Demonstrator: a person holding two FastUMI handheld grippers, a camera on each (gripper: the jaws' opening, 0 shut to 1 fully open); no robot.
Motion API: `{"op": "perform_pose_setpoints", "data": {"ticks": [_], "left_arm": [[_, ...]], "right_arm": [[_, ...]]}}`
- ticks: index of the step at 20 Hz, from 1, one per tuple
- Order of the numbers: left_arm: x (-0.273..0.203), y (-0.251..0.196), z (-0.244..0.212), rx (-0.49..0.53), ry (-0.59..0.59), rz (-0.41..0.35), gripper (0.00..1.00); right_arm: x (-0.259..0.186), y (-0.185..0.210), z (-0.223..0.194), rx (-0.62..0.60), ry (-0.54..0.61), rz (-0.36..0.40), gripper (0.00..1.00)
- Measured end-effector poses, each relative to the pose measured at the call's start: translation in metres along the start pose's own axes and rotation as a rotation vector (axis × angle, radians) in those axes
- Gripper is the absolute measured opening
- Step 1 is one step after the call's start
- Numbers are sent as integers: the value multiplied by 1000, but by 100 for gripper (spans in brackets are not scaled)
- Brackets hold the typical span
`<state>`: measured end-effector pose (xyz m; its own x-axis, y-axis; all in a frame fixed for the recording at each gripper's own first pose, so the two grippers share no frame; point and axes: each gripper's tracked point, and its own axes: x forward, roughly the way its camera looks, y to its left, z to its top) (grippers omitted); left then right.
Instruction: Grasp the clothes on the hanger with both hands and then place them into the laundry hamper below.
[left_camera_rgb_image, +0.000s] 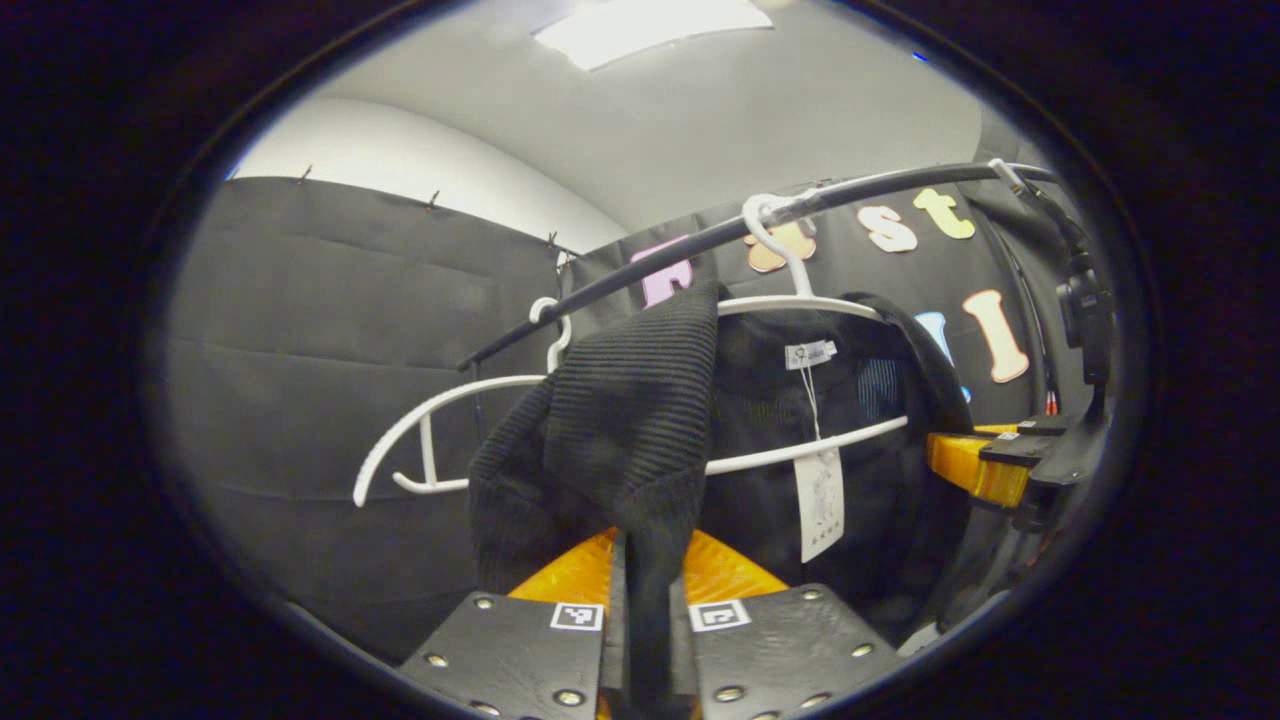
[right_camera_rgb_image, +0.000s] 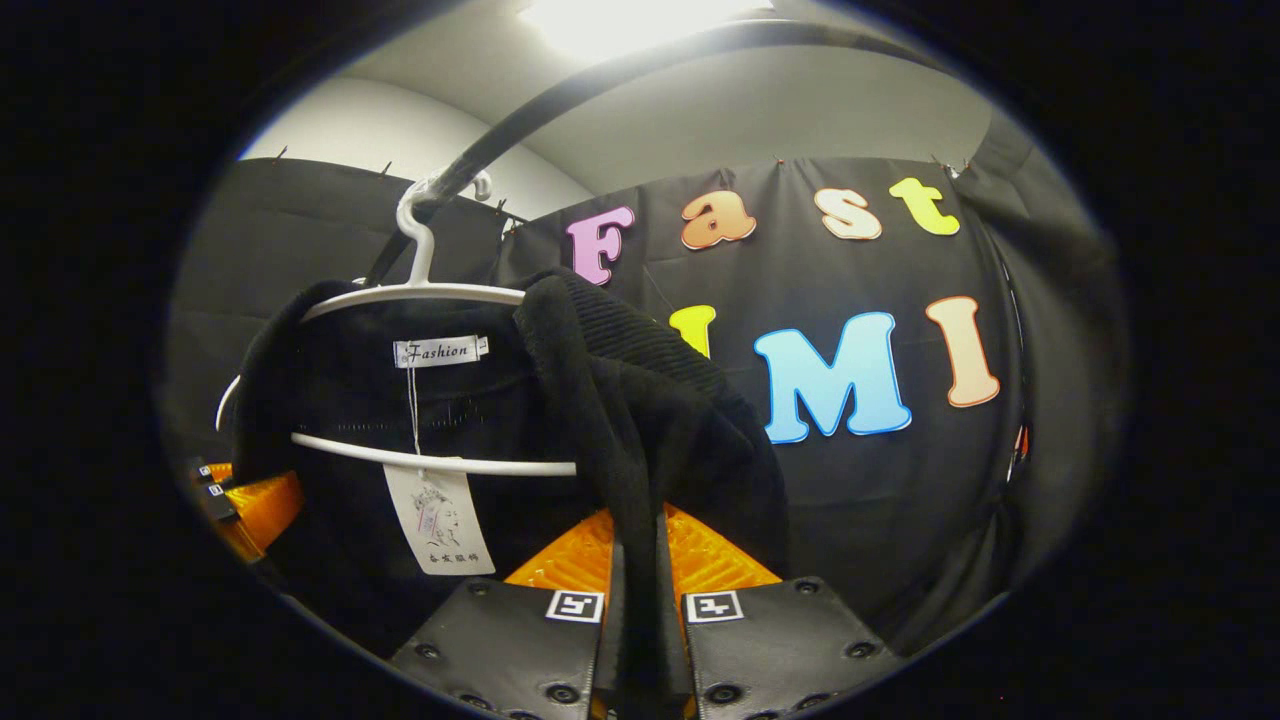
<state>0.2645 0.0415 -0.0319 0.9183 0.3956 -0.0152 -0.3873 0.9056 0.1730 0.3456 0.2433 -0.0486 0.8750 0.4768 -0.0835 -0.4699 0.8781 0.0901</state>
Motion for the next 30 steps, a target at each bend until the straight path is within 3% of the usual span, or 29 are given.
{"op": "perform_pose_setpoints", "data": {"ticks": [1, 5, 9, 18, 26, 30], "left_arm": [[-4, -3, 2, -7, -2, -29, 14], [-21, 23, 19, 34, -44, 0, 0], [-35, 42, 48, 93, -109, 39, 0], [-34, 89, 111, 123, -242, 116, 0], [-9, 103, 127, 139, -266, 61, 0], [8, 106, 124, 128, -254, 16, 0]], "right_arm": [[6, -4, 0, -8, -23, -5, 2], [-9, -13, 14, -20, -55, -48, 2], [-11, -39, 34, -12, -119, -111, 2], [-3, -84, 71, -26, -232, -215, 2], [13, -99, 82, -57, -260, -214, 1], [28, -104, 77, 11, -236, -194, 2]]}}
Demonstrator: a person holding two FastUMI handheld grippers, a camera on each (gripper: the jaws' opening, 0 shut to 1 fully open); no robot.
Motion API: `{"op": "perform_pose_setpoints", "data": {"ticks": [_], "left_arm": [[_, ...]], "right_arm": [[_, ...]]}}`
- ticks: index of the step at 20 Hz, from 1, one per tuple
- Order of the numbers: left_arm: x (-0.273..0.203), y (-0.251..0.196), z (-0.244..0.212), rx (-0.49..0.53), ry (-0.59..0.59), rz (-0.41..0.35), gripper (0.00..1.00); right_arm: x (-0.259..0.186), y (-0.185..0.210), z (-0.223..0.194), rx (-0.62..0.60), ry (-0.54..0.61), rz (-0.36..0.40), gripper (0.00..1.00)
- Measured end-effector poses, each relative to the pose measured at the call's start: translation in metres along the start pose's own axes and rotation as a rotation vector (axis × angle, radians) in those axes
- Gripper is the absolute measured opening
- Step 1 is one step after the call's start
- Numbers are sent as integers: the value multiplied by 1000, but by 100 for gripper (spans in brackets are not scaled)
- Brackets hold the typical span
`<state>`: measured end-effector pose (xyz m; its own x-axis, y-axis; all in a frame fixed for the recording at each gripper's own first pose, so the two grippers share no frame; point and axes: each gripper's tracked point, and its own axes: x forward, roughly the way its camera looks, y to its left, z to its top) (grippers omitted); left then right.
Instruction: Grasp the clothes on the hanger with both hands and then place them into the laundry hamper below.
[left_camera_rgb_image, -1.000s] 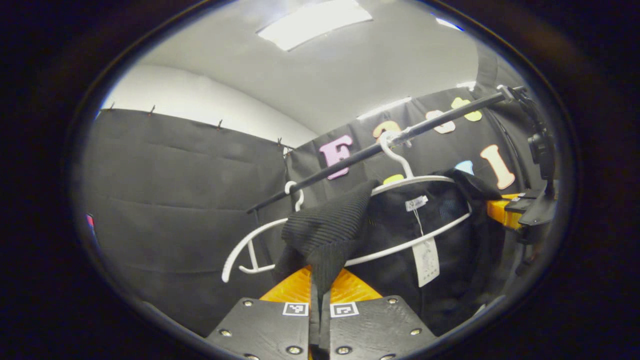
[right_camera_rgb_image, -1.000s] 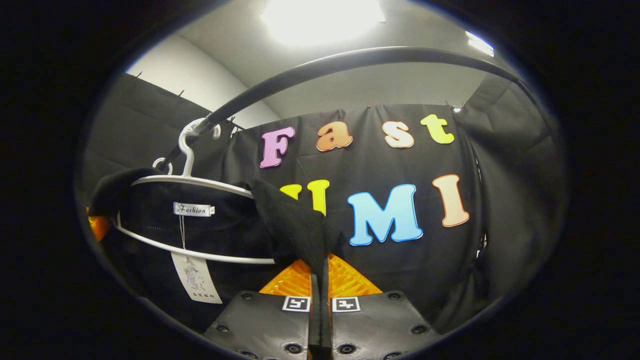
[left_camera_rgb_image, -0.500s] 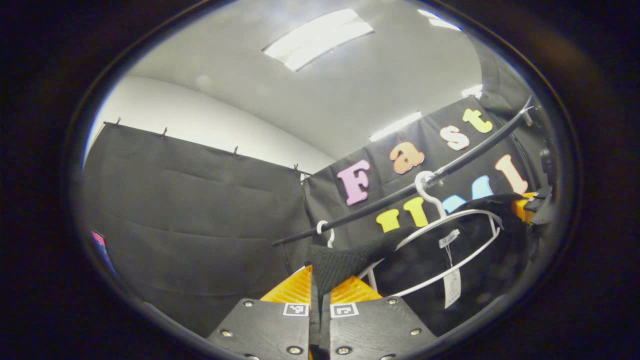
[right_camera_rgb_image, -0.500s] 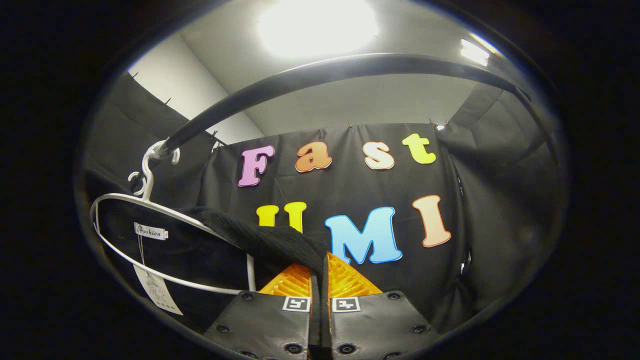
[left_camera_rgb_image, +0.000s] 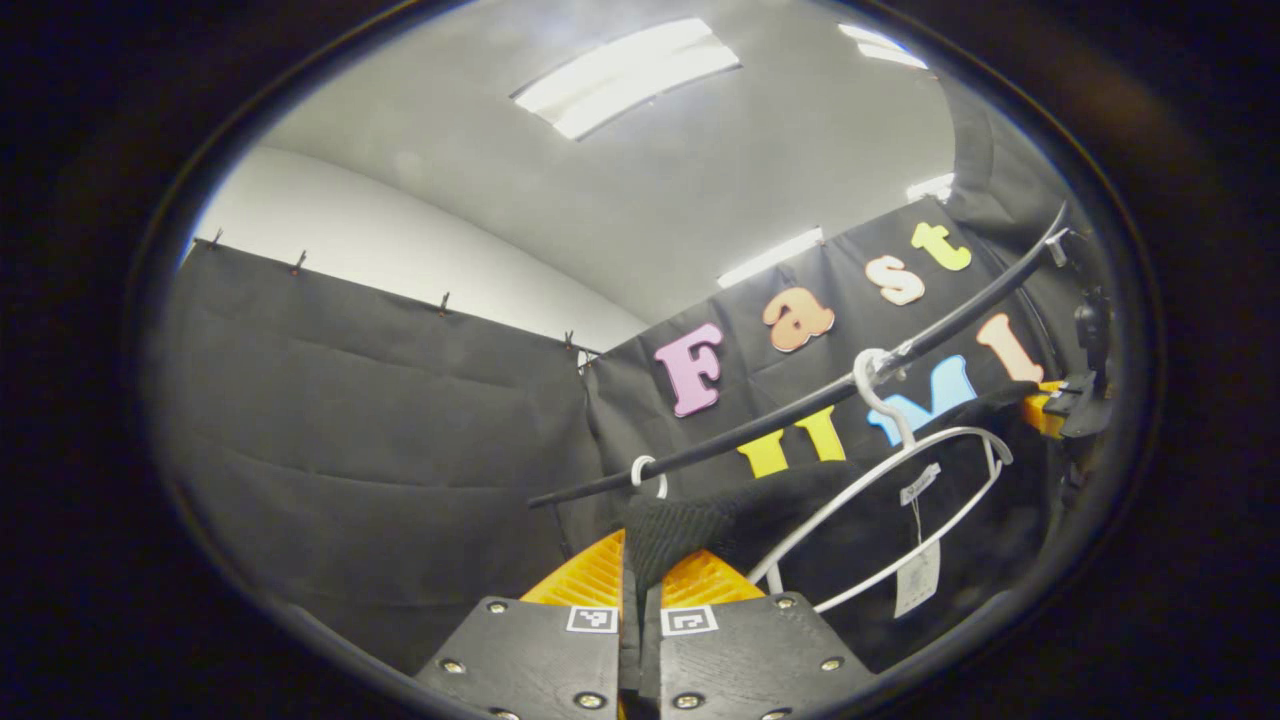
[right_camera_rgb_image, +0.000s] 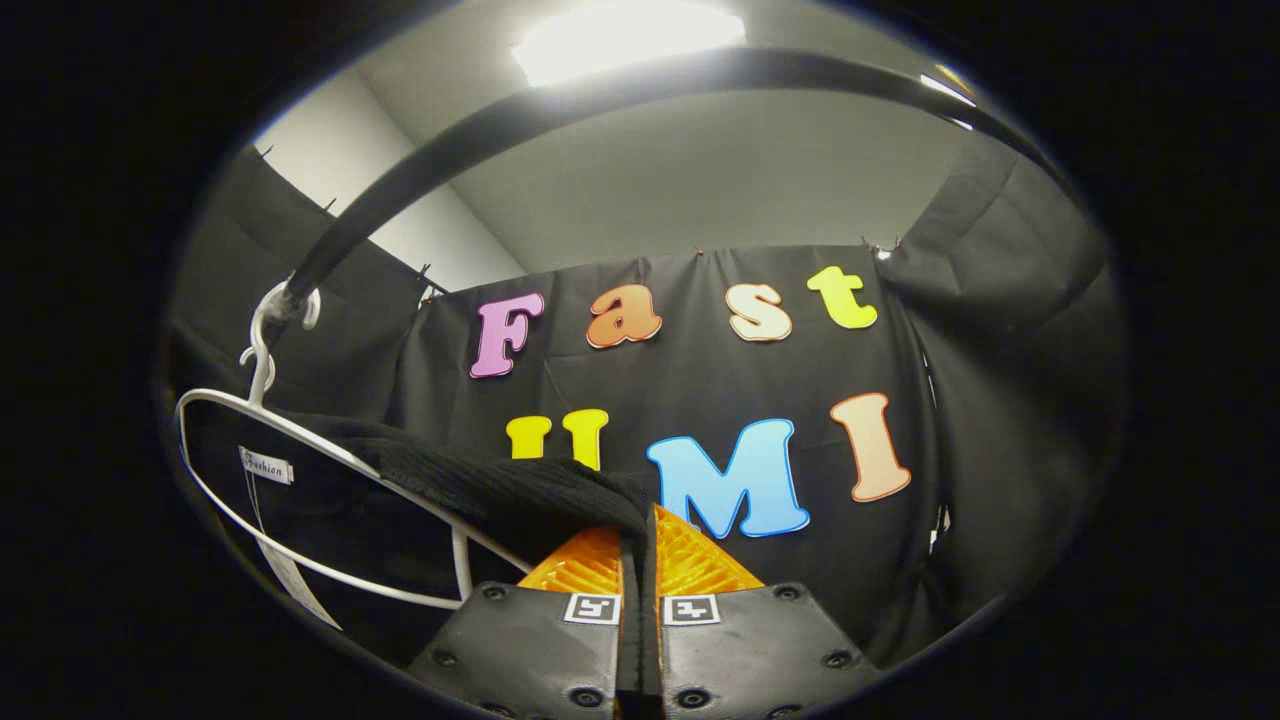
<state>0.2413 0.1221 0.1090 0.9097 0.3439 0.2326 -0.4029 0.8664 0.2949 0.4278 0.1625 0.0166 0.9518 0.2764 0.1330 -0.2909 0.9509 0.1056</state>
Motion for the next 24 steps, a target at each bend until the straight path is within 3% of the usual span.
{"op": "perform_pose_setpoints", "data": {"ticks": [3, 11, 14, 19, 24], "left_arm": [[5, -3, -20, -31, 38, -50, 1], [2, -11, -56, -62, 107, -165, 0], [2, -13, -61, -59, 102, -186, 1], [4, -11, -66, -130, 96, -225, 1], [7, 1, -49, -90, 69, -259, 0]], "right_arm": [[3, 3, -19, 99, 84, 20, 2], [10, 0, -62, 218, 226, 87, 2], [3, 4, -64, 212, 237, 122, 2], [-7, 10, -70, 298, 294, 197, 2], [-14, 18, -78, 375, 392, 235, 0]]}}
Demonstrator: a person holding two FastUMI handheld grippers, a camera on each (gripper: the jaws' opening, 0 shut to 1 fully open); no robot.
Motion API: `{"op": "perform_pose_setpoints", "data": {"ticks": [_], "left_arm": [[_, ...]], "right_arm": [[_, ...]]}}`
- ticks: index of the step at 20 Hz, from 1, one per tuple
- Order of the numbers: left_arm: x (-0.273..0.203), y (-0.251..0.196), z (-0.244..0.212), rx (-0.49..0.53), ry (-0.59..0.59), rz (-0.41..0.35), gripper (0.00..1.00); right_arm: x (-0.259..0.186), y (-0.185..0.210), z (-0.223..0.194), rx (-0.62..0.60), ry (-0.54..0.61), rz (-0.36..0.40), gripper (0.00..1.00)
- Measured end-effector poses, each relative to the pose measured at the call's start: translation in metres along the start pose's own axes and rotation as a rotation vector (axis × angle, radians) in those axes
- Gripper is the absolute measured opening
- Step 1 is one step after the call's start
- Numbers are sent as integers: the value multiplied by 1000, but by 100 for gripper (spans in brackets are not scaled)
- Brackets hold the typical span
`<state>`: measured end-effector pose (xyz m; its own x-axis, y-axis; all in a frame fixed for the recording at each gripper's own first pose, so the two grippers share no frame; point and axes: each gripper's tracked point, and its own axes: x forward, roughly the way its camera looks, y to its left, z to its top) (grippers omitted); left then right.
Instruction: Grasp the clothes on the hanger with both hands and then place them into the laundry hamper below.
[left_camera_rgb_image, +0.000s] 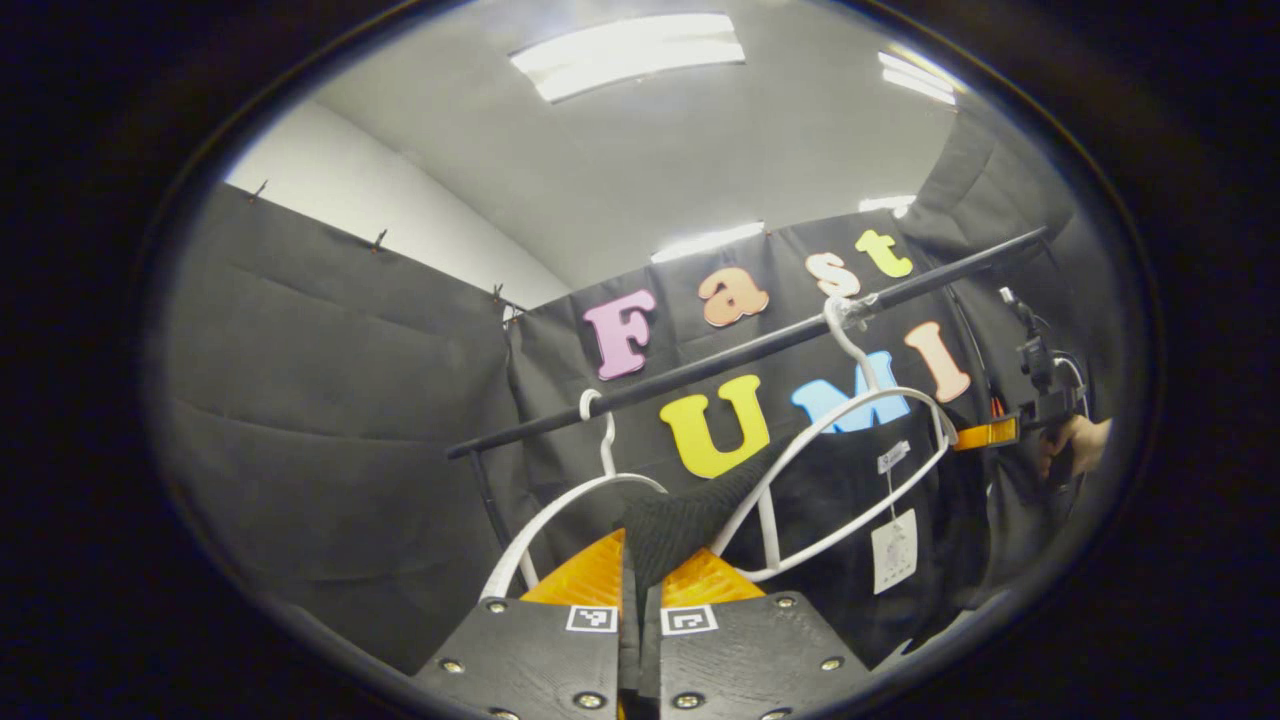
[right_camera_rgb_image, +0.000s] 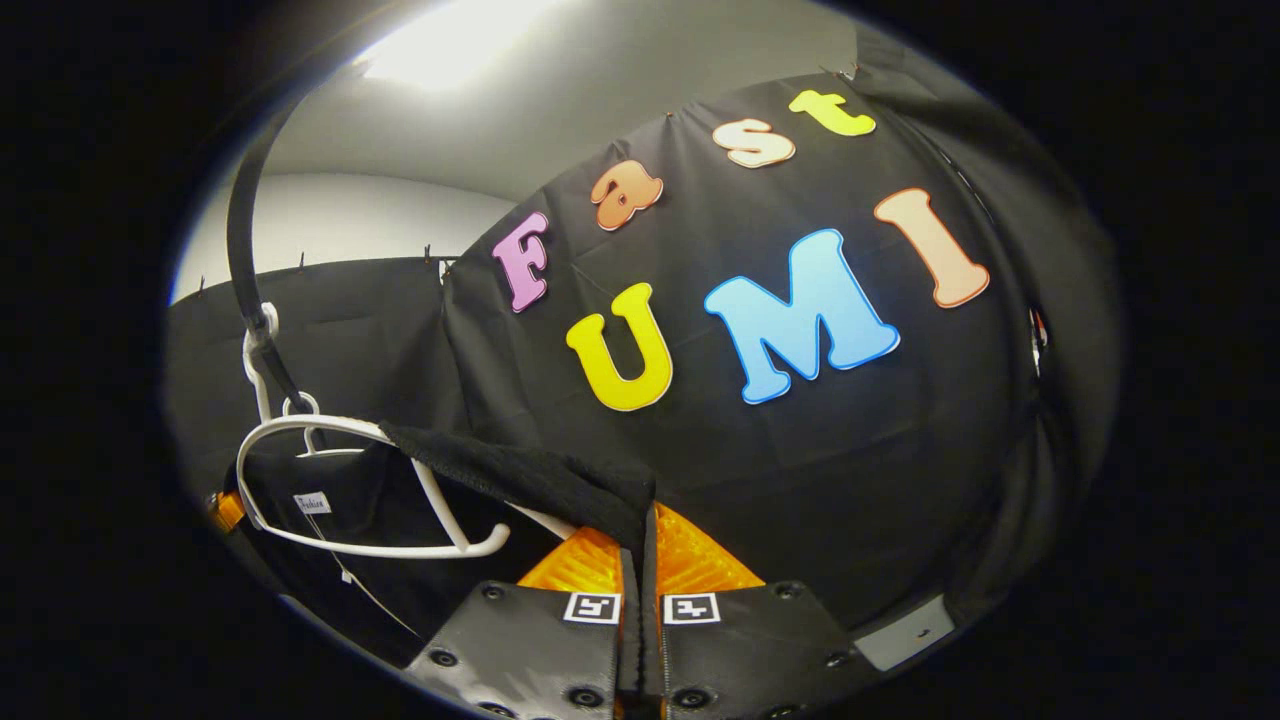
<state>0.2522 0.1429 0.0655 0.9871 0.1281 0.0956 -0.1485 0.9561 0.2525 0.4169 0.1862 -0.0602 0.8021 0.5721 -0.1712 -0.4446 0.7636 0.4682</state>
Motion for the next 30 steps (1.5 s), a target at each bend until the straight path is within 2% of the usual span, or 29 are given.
{"op": "perform_pose_setpoints", "data": {"ticks": [5, 7, 11, 14, 21, 25, 30], "left_arm": [[16, 9, 5, -8, -5, -18, 0], [20, 7, -4, -35, 8, -25, 0], [22, 3, -11, -97, -10, -60, 0], [15, -2, -42, -144, 73, -108, 1], [-10, 0, -93, -169, 135, -72, 1], [-26, -6, -108, -193, 164, -60, 1], [-56, -24, -119, -208, 196, -90, 1]], "right_arm": [[2, -3, 18, -23, -23, -12, 0], [3, -3, 9, -8, -4, 2, 1], [8, -8, -5, 107, 61, 39, 2], [10, -18, -40, 224, 190, 47, 2], [-15, -32, -96, 58, 266, -12, 2], [-28, -32, -113, 30, 289, -36, 2], [-59, -17, -137, 25, 308, -58, 2]]}}
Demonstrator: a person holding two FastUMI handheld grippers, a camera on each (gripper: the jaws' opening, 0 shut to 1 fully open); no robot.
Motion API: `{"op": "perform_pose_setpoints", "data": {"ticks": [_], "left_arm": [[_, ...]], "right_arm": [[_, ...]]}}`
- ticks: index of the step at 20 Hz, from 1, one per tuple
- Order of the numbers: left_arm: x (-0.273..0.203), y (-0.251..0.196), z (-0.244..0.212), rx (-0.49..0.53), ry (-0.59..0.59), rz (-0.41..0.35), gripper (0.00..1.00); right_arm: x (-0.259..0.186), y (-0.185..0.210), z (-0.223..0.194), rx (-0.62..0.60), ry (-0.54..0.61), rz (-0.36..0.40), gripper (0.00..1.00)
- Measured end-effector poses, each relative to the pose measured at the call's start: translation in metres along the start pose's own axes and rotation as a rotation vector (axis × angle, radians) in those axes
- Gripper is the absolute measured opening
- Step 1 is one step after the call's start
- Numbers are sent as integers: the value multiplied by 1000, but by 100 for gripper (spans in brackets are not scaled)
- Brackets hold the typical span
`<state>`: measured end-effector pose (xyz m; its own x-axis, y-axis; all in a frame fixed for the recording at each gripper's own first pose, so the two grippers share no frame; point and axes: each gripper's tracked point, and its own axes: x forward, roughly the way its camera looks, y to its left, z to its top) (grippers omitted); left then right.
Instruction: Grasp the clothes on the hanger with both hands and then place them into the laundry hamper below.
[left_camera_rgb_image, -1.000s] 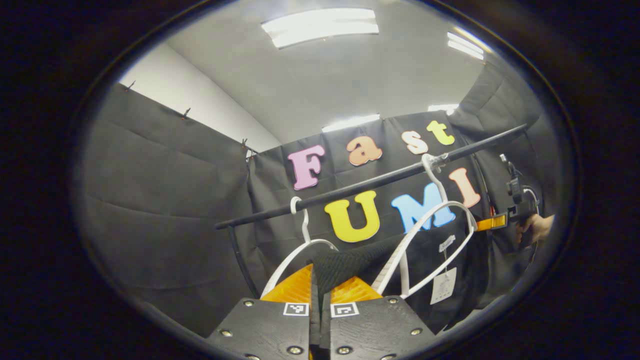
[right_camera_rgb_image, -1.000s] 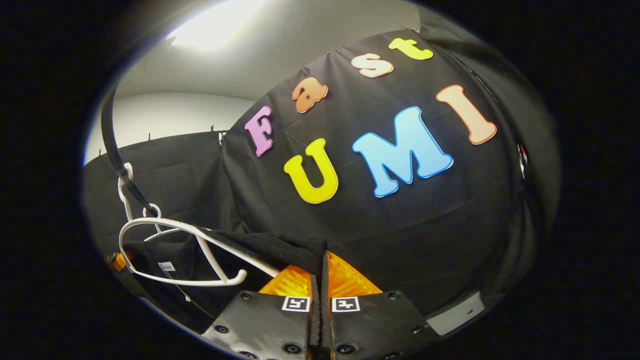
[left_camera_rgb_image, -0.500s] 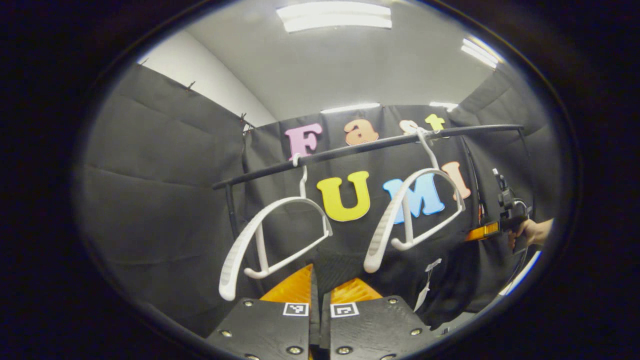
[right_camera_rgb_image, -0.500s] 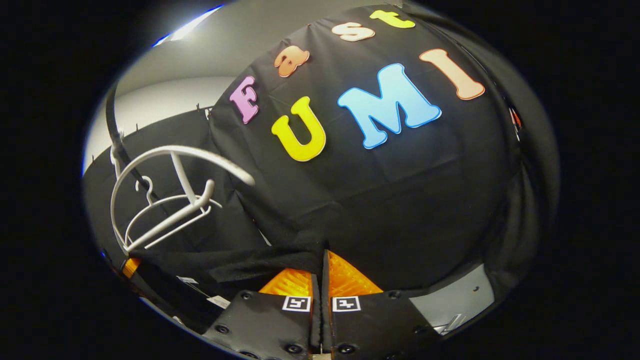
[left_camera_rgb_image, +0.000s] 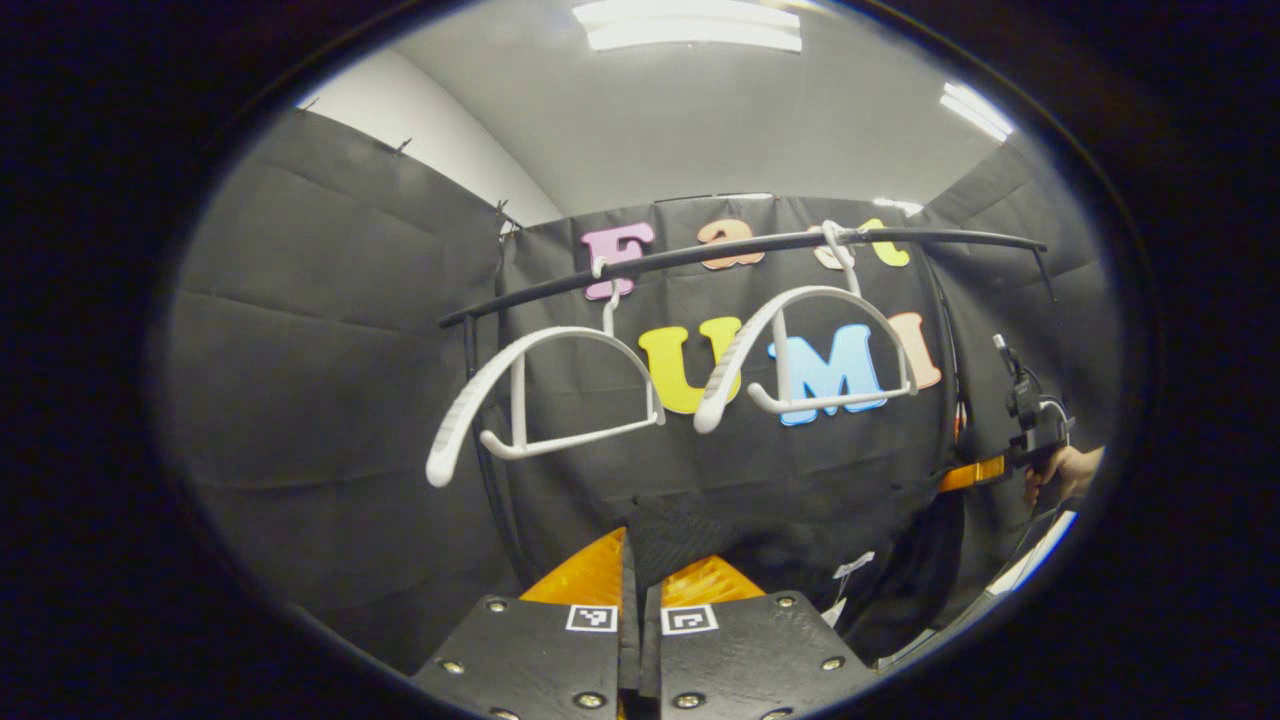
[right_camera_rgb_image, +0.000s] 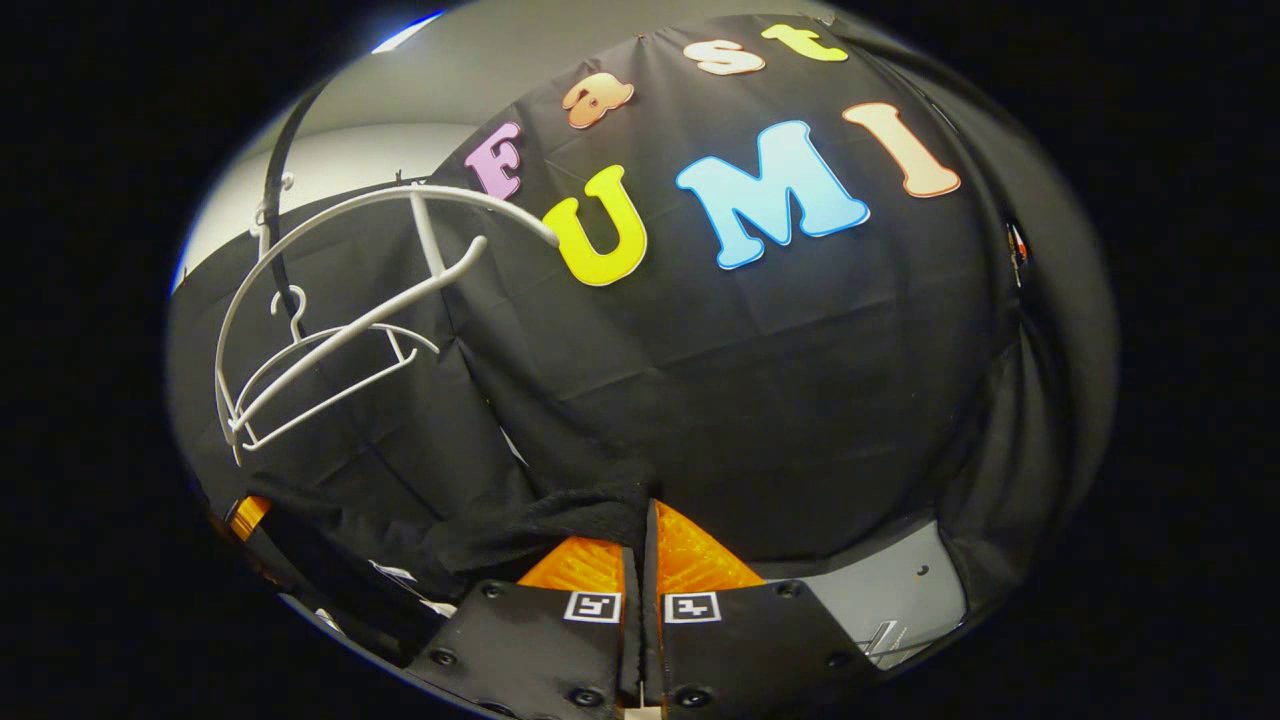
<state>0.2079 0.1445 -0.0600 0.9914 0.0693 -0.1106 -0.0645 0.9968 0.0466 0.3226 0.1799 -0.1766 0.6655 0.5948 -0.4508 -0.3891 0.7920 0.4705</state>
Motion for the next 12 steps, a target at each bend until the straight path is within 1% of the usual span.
{"op": "perform_pose_setpoints", "data": {"ticks": [1, 2, 3, 4, 8, 9, 10, 12], "left_arm": [[-3, -7, -4, -3, 10, -14, 0], [-4, -14, -8, -5, 19, -30, 0], [-6, -23, -12, -6, 26, -50, 1], [-6, -32, -15, -9, 33, -69, 1], [-11, -64, -32, -16, 63, -152, 1], [-15, -70, -36, -17, 68, -170, 0], [-20, -76, -39, -21, 70, -186, 0], [-23, -87, -43, -38, 74, -211, 1]], "right_arm": [[-4, 4, -4, -2, -1, -1, 0], [-7, 9, -9, -5, 1, -1, 2], [-8, 13, -13, -9, 3, -2, 0], [-11, 18, -17, -11, 4, 1, 2], [-30, 44, -40, -33, 8, 11, 2], [-34, 52, -45, -44, 10, 12, 0], [-41, 59, -52, -54, 12, 14, 2], [-47, 73, -61, -64, 15, 25, 2]]}}
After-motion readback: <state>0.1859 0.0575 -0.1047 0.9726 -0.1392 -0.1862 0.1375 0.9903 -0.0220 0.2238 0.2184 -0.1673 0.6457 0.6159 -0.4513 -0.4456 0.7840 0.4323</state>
